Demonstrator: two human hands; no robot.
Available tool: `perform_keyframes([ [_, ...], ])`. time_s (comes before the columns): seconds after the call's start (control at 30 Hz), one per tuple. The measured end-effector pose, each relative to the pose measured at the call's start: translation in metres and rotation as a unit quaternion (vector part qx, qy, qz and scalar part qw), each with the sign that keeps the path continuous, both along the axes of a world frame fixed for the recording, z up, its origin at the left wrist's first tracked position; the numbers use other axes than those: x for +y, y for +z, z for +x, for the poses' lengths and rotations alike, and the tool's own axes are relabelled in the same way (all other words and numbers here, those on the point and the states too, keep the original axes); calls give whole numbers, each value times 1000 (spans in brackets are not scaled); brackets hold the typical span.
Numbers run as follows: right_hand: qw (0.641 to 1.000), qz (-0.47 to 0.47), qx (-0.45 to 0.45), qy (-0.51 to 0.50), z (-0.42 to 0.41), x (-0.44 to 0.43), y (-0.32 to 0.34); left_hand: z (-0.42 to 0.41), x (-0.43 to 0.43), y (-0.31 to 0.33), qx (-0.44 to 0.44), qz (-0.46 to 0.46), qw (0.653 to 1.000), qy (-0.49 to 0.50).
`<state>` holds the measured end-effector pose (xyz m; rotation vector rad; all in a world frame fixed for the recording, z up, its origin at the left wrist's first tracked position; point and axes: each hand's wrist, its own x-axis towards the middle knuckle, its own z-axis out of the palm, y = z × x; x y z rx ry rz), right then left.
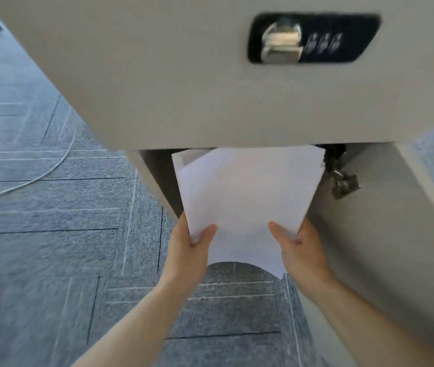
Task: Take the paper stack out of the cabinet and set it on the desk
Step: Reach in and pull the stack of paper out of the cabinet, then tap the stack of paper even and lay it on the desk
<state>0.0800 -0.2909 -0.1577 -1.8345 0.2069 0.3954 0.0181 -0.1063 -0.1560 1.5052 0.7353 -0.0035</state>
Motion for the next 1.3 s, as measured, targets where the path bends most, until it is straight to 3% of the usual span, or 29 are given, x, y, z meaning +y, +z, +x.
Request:
perform_keyframes([
  [0.17, 994, -81, 74, 8, -59, -15, 111, -58, -2, 102, 72, 1, 996, -58],
  [0.27, 988, -51, 143, 3, -100, -26, 180, -97, -7, 157, 114, 6, 988, -106],
  [0.37, 984, -37, 172, 29, -129, -33, 244, -125, -11, 216, 125, 2, 988, -94],
  [0.57, 992, -19, 111, 56, -129, -23, 367, -135, 3, 345, 103, -3, 994, -45],
  [0.97, 985, 92, -59, 135, -57, 45, 630, -78, 72, 629, -47, 80, 996, 3],
  [1.13, 970, 139, -123, 158, -3, 112, 705, -30, 135, 700, -108, 150, 982, 29],
  [1.3, 962, 149, -165, 161, 56, 198, 731, 29, 224, 717, -165, 194, 966, 47],
])
